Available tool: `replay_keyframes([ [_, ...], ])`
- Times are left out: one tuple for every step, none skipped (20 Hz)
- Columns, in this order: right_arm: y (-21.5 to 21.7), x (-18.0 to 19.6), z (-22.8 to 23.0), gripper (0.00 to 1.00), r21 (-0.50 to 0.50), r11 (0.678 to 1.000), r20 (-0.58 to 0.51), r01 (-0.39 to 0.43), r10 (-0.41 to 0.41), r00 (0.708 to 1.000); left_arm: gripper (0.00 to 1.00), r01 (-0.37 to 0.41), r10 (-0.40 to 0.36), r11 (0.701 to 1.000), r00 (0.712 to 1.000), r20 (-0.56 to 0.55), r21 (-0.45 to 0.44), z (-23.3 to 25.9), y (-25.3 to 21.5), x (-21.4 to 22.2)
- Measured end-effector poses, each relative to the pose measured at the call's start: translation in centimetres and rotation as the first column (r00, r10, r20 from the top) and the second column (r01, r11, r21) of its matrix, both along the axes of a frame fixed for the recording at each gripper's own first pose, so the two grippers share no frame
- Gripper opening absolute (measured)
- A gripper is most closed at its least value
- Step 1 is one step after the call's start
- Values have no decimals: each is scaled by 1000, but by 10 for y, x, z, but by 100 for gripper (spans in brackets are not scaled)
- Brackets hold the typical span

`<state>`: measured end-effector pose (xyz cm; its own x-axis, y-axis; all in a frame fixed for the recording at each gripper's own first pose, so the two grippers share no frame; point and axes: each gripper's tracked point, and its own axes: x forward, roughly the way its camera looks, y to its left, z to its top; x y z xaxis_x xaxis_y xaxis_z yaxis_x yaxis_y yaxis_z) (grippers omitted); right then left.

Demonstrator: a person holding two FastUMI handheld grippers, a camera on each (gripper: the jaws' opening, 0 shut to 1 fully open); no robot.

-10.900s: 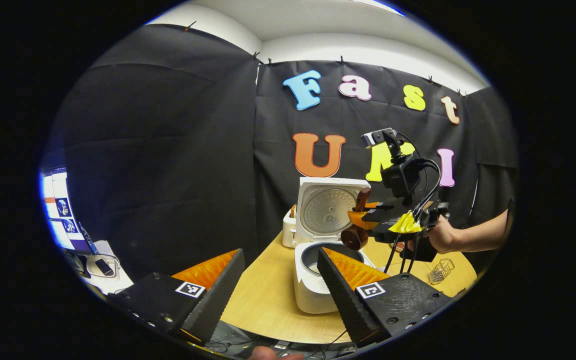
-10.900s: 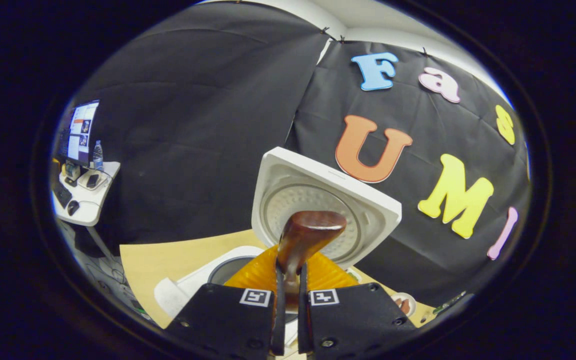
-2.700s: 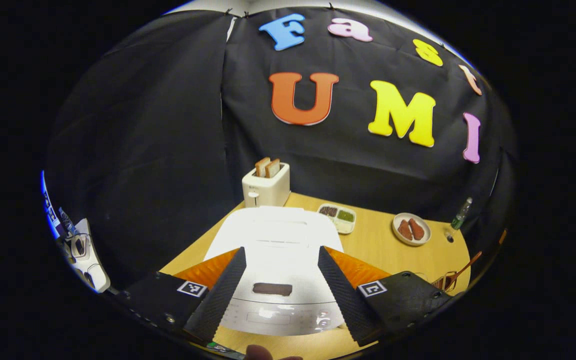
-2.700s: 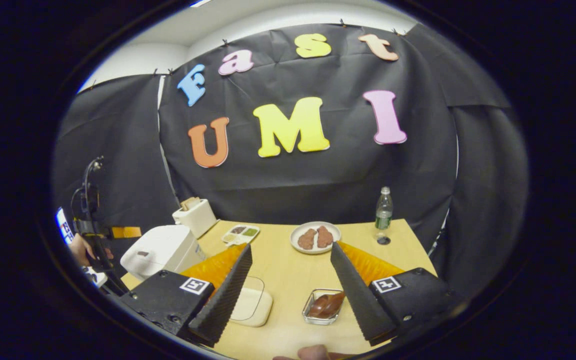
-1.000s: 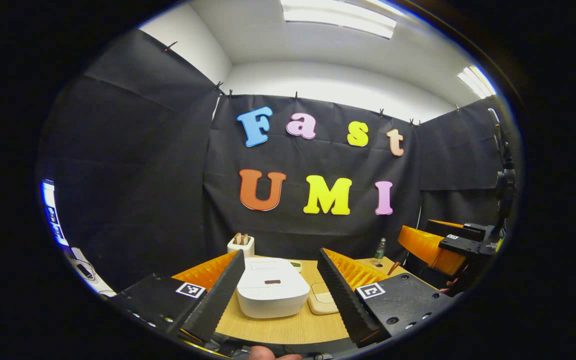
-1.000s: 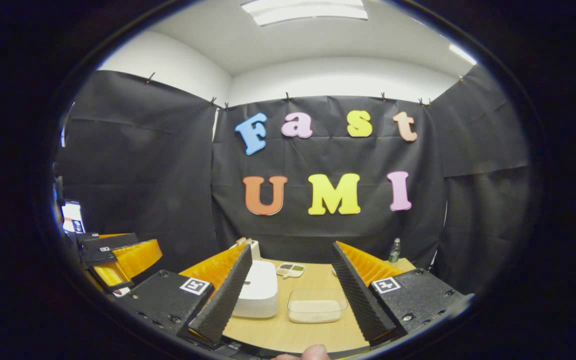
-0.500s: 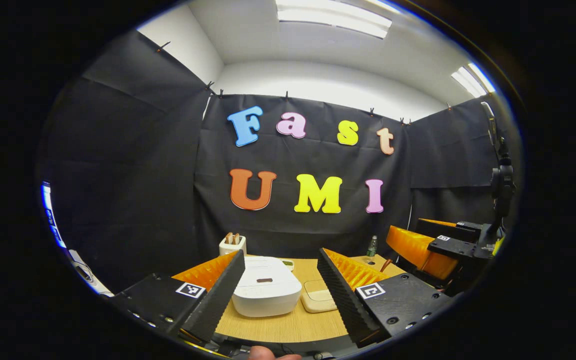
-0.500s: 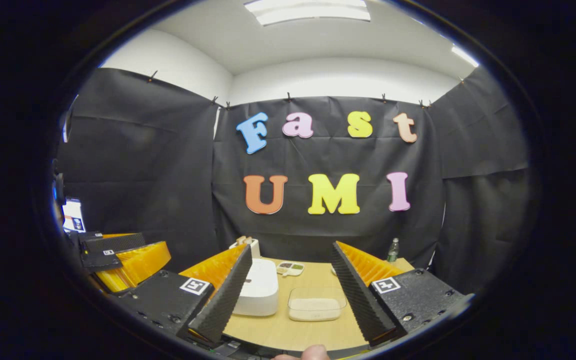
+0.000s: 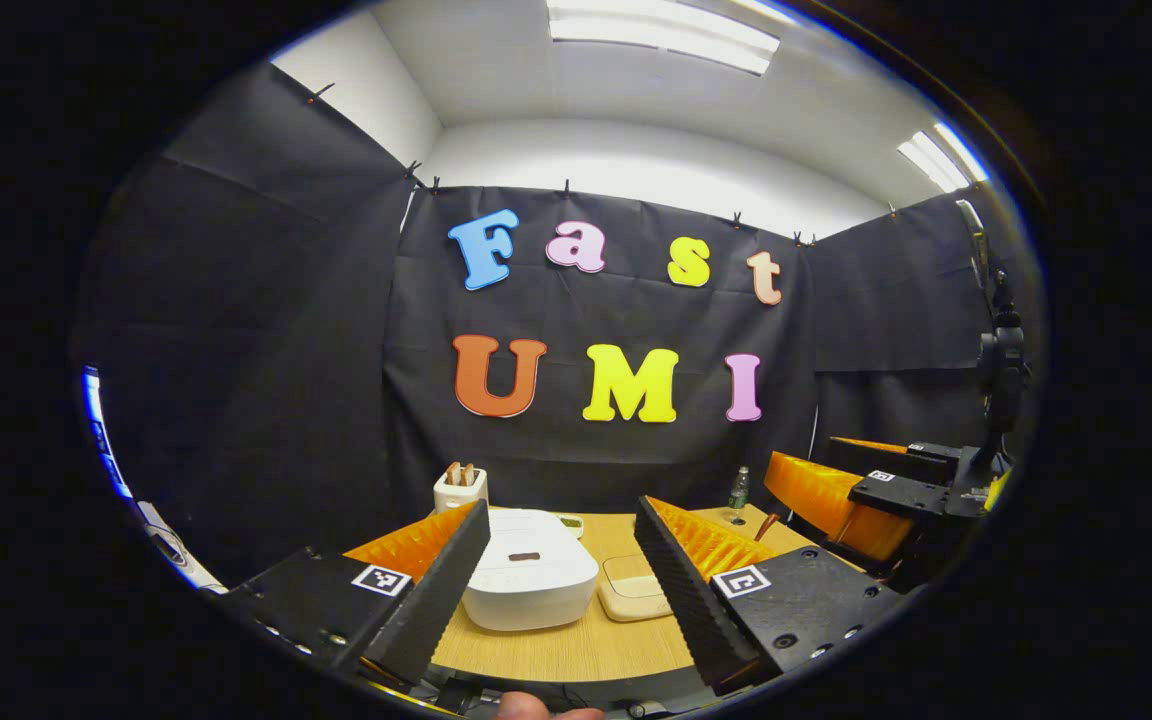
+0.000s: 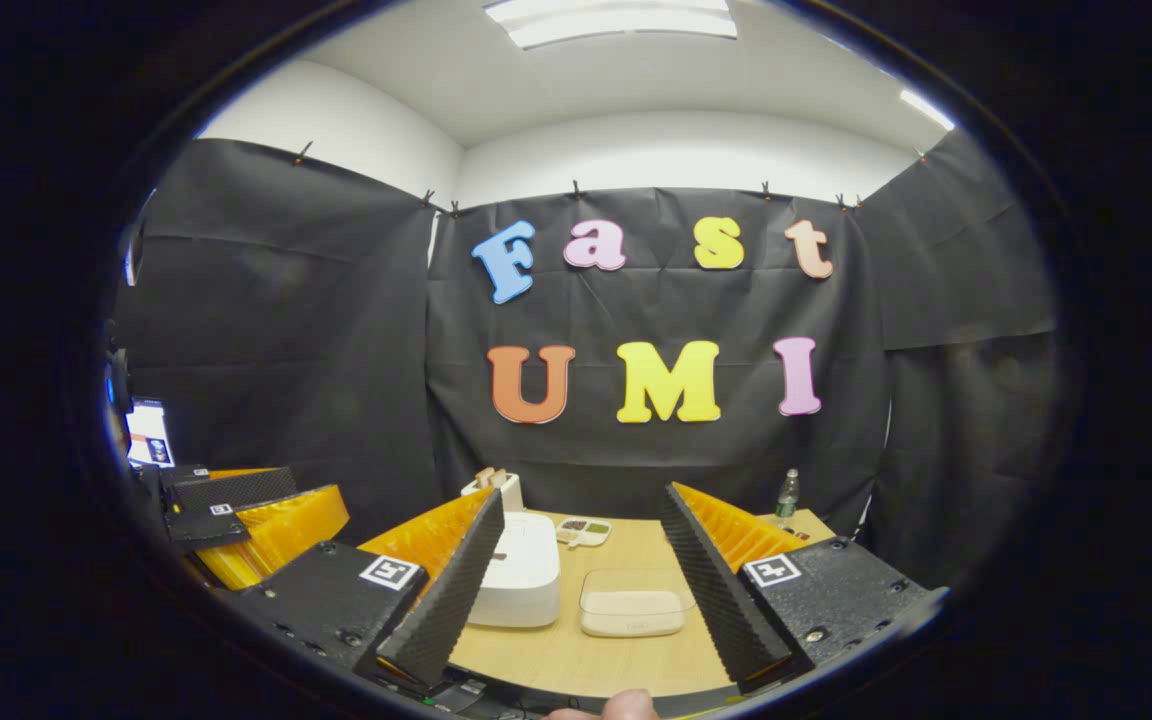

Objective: Close the left gripper, press the button to open the rice cooker; take a wooden spoon from the chopstick holder with the right hand, scoop a spoonful of rice and pour it into the rice cooker, then put the wooden spoon back into the chopstick holder.

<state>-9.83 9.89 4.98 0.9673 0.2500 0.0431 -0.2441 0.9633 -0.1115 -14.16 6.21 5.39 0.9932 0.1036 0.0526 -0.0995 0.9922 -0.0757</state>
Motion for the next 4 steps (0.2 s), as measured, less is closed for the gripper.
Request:
replay_keyframes([
  [0,-1,0,100,-2,1000,0,-1,1,1000,94,1,-1,1000,1000,0,0,0,-1,0],
  [1,-1,0,100,-3,1000,-1,-3,3,1000,94,2,-2,1000,1000,-2,-1,-1,-2,-1],
  [2,-2,0,100,-3,1000,-2,-5,5,1000,94,4,-4,1000,1000,-4,-1,0,-2,-1],
  [2,-2,1,100,-4,1000,0,-7,7,1000,94,5,-5,1000,1000,-4,-2,-1,-4,-1],
])
